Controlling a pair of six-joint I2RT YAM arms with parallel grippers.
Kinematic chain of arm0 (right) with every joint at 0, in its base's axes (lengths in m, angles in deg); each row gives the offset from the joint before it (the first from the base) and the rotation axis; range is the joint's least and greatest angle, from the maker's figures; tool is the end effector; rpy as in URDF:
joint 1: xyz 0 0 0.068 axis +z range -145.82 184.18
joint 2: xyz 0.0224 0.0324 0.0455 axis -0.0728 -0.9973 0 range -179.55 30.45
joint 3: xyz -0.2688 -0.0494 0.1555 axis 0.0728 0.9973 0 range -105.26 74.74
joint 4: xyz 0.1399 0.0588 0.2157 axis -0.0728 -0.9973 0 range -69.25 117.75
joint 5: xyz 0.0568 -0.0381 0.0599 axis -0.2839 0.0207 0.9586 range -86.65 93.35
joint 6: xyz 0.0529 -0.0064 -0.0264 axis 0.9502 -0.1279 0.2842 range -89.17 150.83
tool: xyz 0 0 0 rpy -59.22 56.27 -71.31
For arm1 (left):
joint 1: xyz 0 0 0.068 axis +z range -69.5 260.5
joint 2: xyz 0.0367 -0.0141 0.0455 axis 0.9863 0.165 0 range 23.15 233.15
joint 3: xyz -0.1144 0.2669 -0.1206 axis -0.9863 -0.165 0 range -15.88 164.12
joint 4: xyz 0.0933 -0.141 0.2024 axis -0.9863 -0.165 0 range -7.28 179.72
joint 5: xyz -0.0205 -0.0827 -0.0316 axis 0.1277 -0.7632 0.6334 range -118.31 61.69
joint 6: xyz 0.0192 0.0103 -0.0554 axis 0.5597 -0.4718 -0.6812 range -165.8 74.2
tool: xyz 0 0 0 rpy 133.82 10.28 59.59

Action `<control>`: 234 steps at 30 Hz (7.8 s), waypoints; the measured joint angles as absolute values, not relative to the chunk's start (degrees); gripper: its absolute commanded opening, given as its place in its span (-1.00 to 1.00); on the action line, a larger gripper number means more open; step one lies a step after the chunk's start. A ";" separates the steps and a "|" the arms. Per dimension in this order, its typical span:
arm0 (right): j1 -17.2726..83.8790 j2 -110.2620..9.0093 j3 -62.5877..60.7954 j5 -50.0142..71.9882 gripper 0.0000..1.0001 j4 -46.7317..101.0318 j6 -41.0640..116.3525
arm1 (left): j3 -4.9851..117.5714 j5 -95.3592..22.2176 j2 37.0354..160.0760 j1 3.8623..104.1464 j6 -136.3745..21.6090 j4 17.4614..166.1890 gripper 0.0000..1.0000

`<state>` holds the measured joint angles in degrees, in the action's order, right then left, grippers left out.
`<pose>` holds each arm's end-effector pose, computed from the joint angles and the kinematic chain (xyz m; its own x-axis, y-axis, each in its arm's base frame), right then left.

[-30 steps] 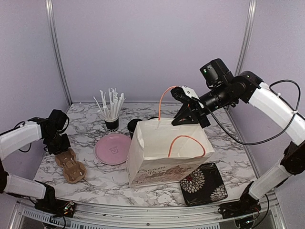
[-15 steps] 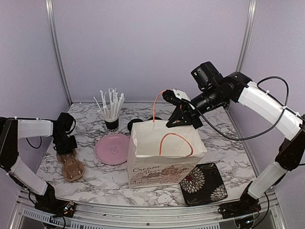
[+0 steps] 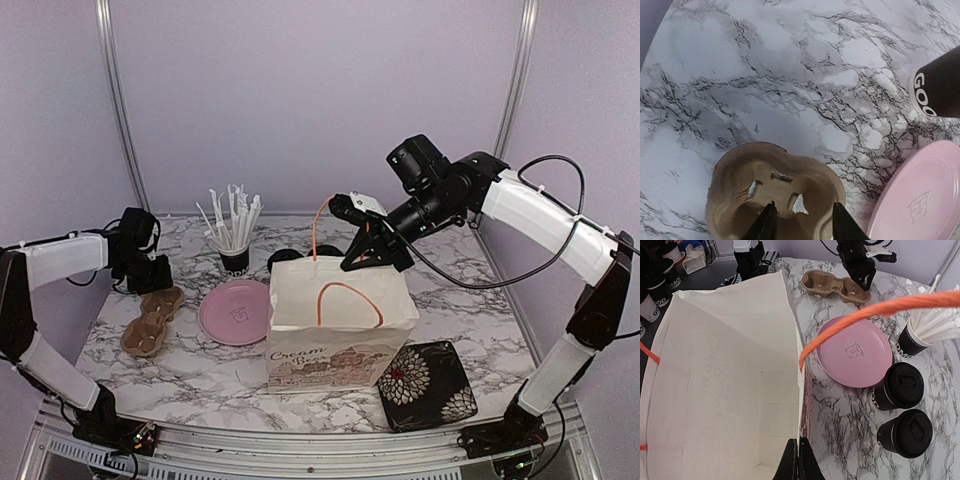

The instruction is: Pack the takeout coffee

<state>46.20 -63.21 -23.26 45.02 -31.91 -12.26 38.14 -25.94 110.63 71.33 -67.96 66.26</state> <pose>0.2349 0.2508 0.4106 0.0875 -0.6081 -0.7890 -0.9877 -0.1559 0.0106 0.3064 -0.0478 0.2351 -0.8178 -0.2496 -0.5185 -0.1850 0.9672 -0.1738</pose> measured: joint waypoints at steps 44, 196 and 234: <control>46.46 -66.19 -24.66 45.13 -1.00 -34.08 -12.98 | 38.52 -21.87 109.95 72.32 -50.71 47.99 -0.18; 27.01 -50.19 -14.47 53.93 0.97 -32.22 -13.97 | 86.38 -31.82 134.35 15.97 -36.83 27.59 -0.45; 26.98 -51.08 -13.40 53.30 0.97 -31.19 -13.64 | 96.04 -30.55 123.57 15.93 -37.99 26.43 -0.12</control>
